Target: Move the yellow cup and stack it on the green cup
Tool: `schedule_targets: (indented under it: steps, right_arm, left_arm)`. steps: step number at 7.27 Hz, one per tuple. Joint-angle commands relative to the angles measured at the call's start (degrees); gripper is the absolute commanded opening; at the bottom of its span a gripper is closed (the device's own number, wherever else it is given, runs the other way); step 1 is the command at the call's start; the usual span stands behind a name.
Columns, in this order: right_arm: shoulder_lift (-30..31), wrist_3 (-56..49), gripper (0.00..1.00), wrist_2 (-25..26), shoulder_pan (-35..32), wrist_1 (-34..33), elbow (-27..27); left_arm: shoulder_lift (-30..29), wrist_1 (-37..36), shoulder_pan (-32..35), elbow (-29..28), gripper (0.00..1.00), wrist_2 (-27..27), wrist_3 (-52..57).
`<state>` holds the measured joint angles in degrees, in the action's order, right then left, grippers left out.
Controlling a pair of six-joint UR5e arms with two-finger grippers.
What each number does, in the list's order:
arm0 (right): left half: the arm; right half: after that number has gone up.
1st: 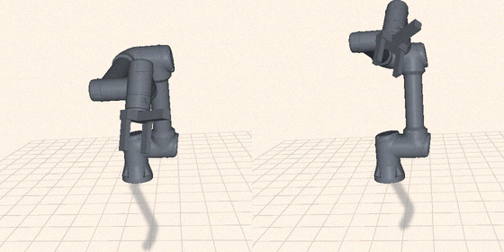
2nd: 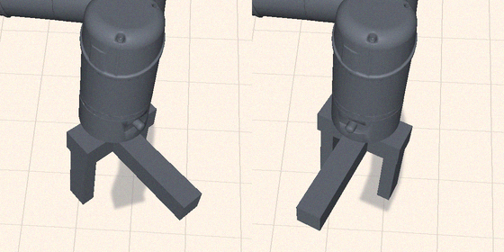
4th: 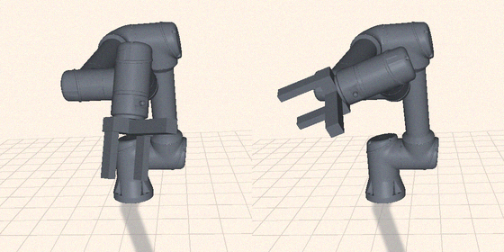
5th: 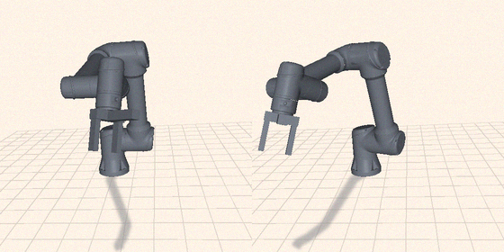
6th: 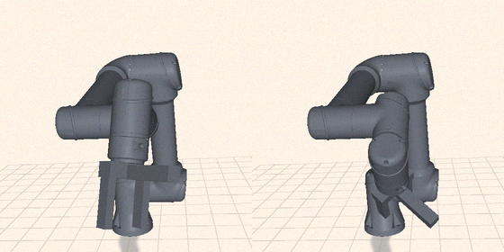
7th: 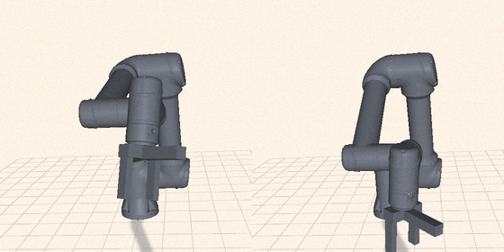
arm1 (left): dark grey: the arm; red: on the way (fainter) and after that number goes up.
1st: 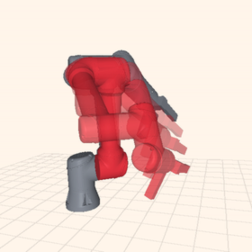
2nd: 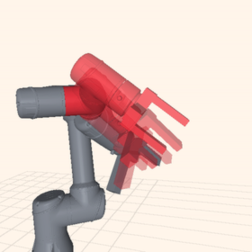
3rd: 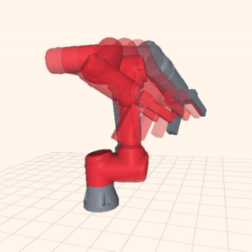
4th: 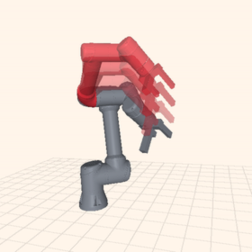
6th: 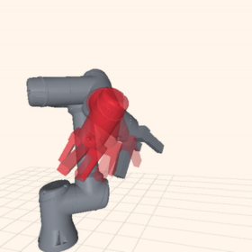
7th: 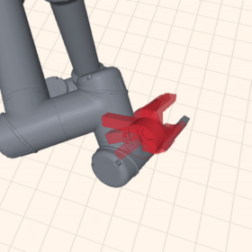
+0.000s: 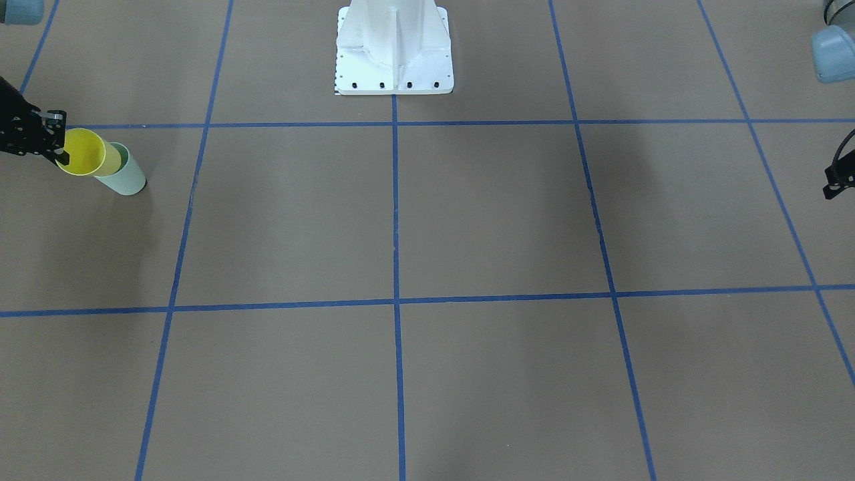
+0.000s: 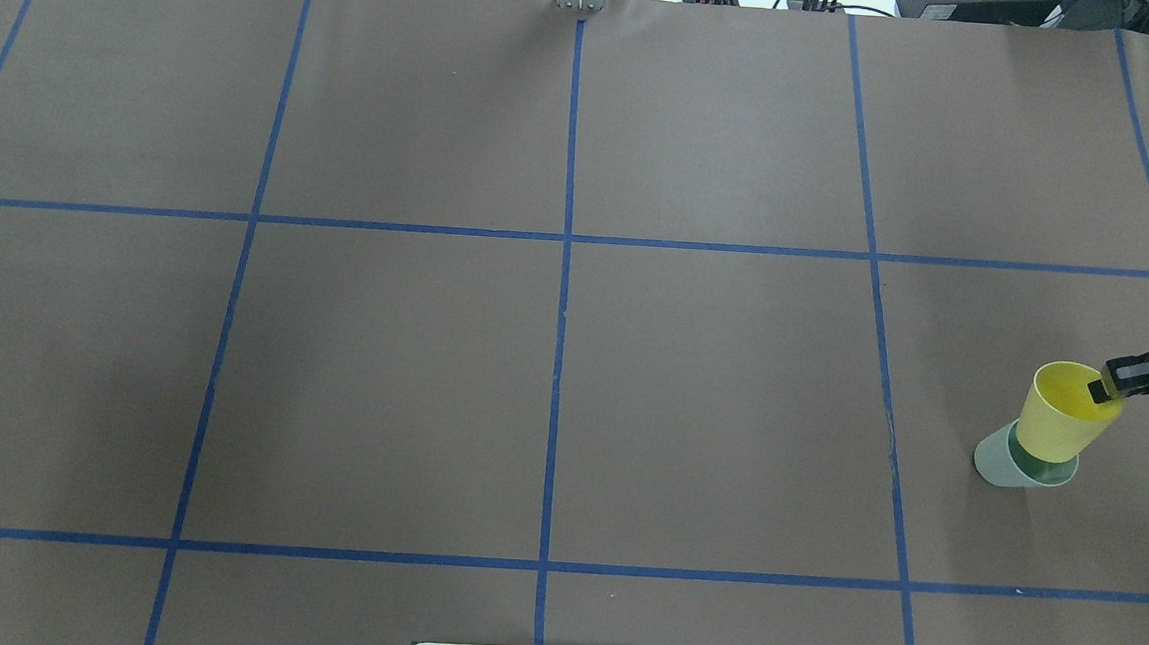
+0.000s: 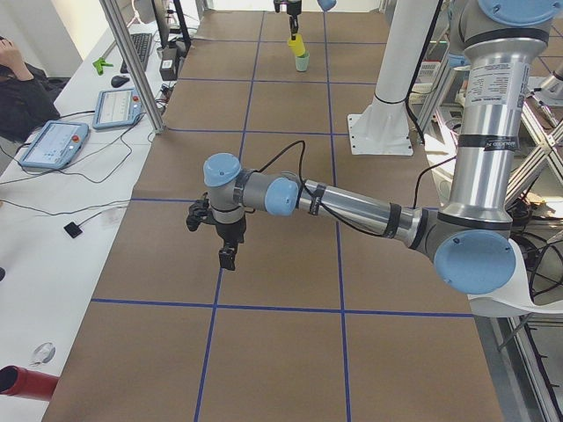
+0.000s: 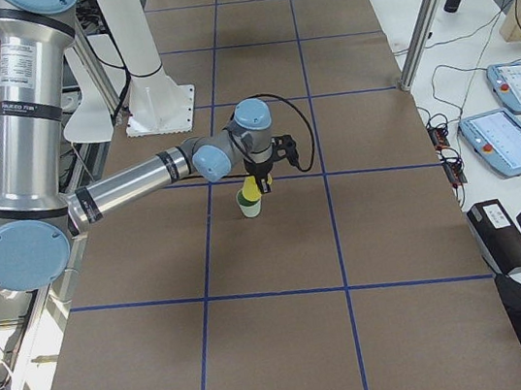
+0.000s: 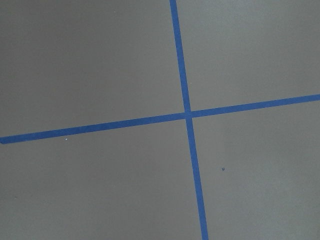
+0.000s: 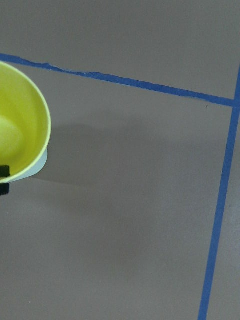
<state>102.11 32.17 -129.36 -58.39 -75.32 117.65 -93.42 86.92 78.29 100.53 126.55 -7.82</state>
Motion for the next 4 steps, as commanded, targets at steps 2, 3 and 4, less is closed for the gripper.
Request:
schedule_targets:
  steps: [2,3,4]
  right_arm:
    - [0.02,0.00,0.00,-0.10,0.47,0.00,-0.32]
    - [0.02,0.00,0.22,-0.97,0.56,0.00,-0.49]
    - [0.02,0.00,0.94,-1.42,0.65,0.17,-0.49]
  left_arm:
    - [-0.10,0.00,-0.06,0.02,1.00,-0.07,0.00]
    - [-0.19,0.00,-0.06,0.02,1.00,-0.07,0.00]
    - [-0.28,-0.09,-0.06,0.02,1.00,-0.16,0.00]
